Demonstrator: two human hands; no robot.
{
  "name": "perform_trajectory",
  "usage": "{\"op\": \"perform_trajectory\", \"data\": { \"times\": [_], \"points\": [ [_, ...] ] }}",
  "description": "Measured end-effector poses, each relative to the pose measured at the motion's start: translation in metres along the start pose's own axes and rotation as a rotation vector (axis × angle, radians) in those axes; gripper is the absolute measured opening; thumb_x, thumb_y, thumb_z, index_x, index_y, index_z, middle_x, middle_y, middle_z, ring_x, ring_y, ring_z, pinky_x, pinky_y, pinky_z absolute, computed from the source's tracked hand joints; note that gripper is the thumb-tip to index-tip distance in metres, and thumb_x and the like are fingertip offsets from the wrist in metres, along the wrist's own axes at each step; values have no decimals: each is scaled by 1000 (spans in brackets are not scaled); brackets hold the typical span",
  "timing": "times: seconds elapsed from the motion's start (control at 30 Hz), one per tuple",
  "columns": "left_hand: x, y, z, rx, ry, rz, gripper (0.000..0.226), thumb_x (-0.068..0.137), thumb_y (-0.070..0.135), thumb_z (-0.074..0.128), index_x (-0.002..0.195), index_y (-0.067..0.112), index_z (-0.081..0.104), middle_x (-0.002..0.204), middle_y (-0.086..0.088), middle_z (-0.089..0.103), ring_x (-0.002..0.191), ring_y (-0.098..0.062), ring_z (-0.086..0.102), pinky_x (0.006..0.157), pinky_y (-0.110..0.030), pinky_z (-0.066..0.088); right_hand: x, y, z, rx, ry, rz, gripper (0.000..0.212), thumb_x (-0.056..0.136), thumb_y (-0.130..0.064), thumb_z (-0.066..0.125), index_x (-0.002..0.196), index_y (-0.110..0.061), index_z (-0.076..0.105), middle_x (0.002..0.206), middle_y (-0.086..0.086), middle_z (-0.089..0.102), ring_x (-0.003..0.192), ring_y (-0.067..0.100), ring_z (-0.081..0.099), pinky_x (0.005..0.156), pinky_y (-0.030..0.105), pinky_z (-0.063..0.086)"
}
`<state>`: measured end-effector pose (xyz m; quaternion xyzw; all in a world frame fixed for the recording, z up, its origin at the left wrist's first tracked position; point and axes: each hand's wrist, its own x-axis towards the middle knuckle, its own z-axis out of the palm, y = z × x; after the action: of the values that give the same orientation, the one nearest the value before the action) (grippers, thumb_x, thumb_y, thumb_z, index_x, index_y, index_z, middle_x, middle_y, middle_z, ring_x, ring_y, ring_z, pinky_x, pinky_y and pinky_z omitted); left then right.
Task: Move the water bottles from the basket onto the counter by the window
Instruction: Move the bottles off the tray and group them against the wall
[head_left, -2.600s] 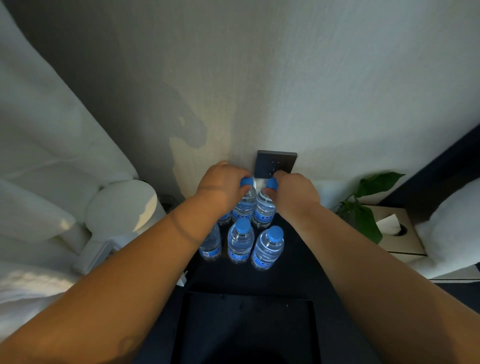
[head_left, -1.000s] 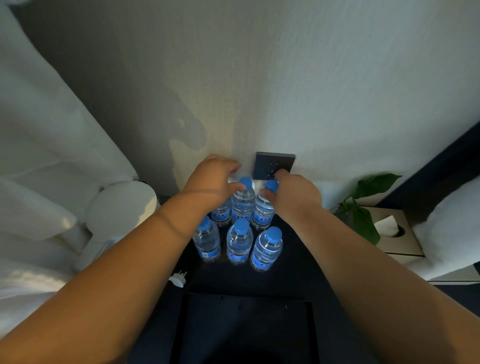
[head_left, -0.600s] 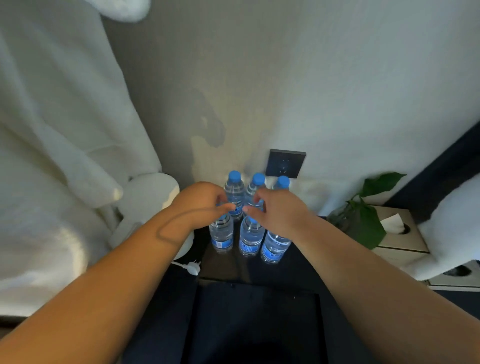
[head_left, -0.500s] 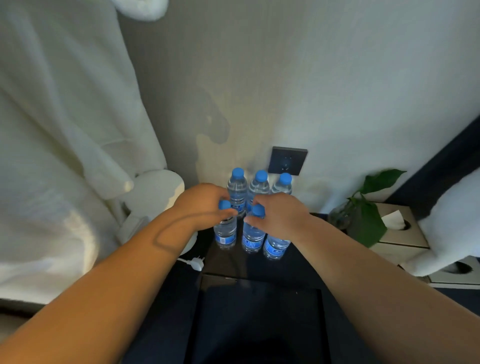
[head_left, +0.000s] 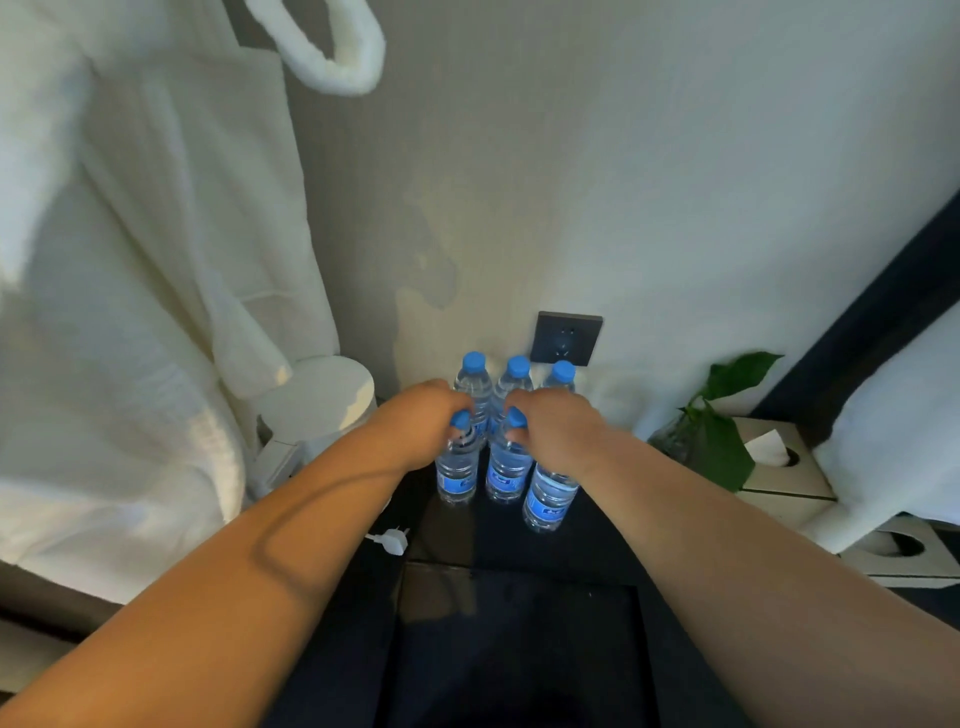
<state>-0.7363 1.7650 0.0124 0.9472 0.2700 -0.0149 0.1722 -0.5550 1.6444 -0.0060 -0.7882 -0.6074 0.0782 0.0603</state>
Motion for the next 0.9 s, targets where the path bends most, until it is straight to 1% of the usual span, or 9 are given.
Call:
{"op": "perform_trajectory", "data": {
  "times": [0.1,0.17,0.27,0.37,0.53,0.63,0.73,0.8,0.9],
  "points": [
    [3,0,4,-10,11,-8,41,94,14,66,133,23,65,106,-3,52,101,-27,59,88,-36,49,-1,3,0,23,-21,6,18,98,-32,60,113,-23,56,89,-1,55,82,23,55,70,38,50],
    [5,1,7,-16,41,-43,40,93,24,68,134,24,62,112,-6,57,104,-27,59,88,-37,49,-1,3,0,16,-27,6,18,99,-32,60,114,-24,55,91,0,56,81,23,55,70,38,50],
    [7,5,6,-26,77,-115,33,90,37,70,118,19,68,105,-6,67,96,-26,64,84,-40,54,-2,-2,-1,-7,-46,18,12,99,-29,59,110,-23,54,92,0,57,83,23,57,73,40,53],
    [9,10,4,-16,61,-129,25,92,31,68,110,13,70,101,-9,69,92,-27,65,81,-39,55,1,-9,-4,-52,-65,14,17,100,-24,59,116,-21,55,91,1,55,85,24,56,71,38,50],
    [12,17,-1,45,16,-57,25,94,22,67,119,15,67,111,-12,60,101,-30,61,86,-39,51,3,-14,-15,-133,-133,7,32,101,-22,58,132,-20,51,96,4,53,85,24,54,68,36,45],
    [11,21,-2,75,45,-88,33,95,31,65,125,17,64,112,-11,63,101,-28,62,82,-39,52,3,-13,-18,-130,-166,11,37,100,-20,55,137,-24,50,96,2,51,83,24,53,66,34,44],
    [12,24,-3,83,70,-195,31,94,38,66,112,13,68,100,-10,68,89,-26,65,69,-33,46,4,-12,-17,-82,-184,28,41,98,-20,52,138,-27,48,87,-2,46,81,24,53,54,29,34],
    [15,25,-2,86,41,-218,28,95,35,66,106,9,69,98,-12,67,88,-27,65,69,-33,45,4,-11,-16,-63,-186,42,44,97,-18,51,139,-29,47,82,-4,42,77,22,52,52,28,31],
    [17,21,-2,126,24,-146,26,97,30,64,114,11,67,105,-11,63,94,-27,62,75,-34,46,2,-10,-16,-79,-186,47,51,95,-12,54,142,-30,44,82,-4,45,75,21,53,52,30,35]
  ]
}}
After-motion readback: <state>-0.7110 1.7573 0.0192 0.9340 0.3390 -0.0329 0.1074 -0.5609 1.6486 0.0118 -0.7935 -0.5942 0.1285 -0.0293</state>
